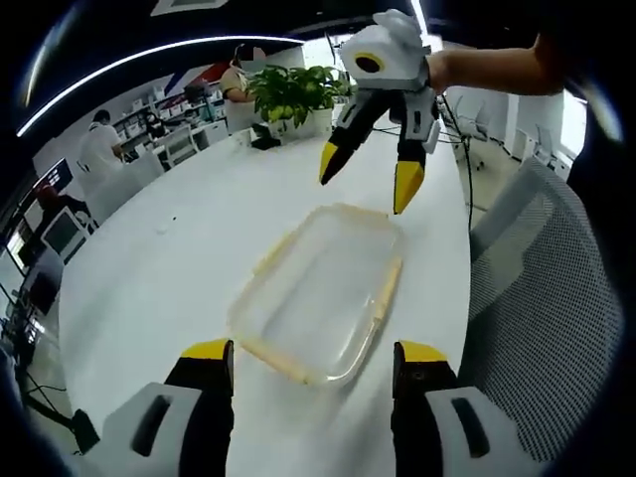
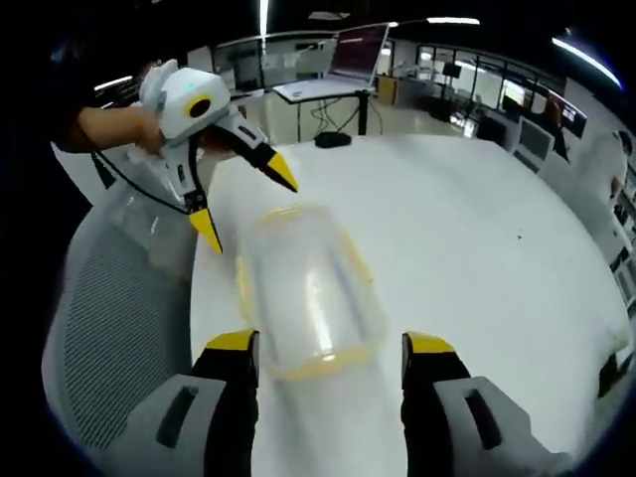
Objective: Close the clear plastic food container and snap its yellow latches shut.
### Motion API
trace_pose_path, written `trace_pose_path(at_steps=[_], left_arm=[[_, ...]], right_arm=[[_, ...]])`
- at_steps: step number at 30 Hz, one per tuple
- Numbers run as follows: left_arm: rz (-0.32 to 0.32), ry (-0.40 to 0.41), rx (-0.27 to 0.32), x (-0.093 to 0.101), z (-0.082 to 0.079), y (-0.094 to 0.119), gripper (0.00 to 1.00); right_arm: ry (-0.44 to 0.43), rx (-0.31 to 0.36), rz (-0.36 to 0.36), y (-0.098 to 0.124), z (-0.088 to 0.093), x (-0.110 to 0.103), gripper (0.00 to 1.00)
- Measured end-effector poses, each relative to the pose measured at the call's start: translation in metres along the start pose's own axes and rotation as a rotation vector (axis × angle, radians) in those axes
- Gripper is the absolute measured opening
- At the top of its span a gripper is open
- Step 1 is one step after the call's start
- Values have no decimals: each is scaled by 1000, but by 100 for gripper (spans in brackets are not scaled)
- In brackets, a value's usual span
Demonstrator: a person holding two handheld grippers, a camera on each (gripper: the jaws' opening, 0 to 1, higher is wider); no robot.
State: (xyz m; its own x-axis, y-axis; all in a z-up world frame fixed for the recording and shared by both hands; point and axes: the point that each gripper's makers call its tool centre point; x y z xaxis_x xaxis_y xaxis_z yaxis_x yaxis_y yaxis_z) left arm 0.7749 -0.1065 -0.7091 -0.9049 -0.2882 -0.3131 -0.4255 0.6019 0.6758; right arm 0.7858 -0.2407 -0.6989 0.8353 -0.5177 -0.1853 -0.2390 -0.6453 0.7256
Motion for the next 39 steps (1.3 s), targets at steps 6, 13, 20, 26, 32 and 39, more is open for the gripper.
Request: trace_pose_path(at_steps=[6,13,20,26,32,39], left_arm=[[-3,27,-6,1,7,-1,60],[-12,54,-5,0,11,-3,59],[-26,73,-4,-1,13,-7,56],[-30,85,-8,2,15,-11,54],[-33,89,-1,5,15,-16,47],[-35,95,-6,-2,14,-19,47]], right_arm=[[-21,24,21,-2,12,-6,54],[-48,47,42,-8,22,-11,53],[-85,87,86,-16,30,-16,52],[-106,148,152,-18,30,-13,49],[-118,163,155,-21,28,-15,46],[-138,174,165,-24,24,-9,46]])
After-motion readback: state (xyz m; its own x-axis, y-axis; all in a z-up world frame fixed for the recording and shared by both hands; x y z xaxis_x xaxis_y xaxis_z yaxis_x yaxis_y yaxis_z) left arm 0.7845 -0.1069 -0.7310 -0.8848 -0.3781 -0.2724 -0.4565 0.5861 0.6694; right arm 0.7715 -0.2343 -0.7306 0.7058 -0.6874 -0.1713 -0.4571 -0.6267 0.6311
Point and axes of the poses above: the point that each gripper's makers call its tool centre point, and the gripper's own axes: y roughly backward along the fingers, x roughly to its right, z roughly out of its underside, and after that the axes turned 14 degrees about -y, right-handed
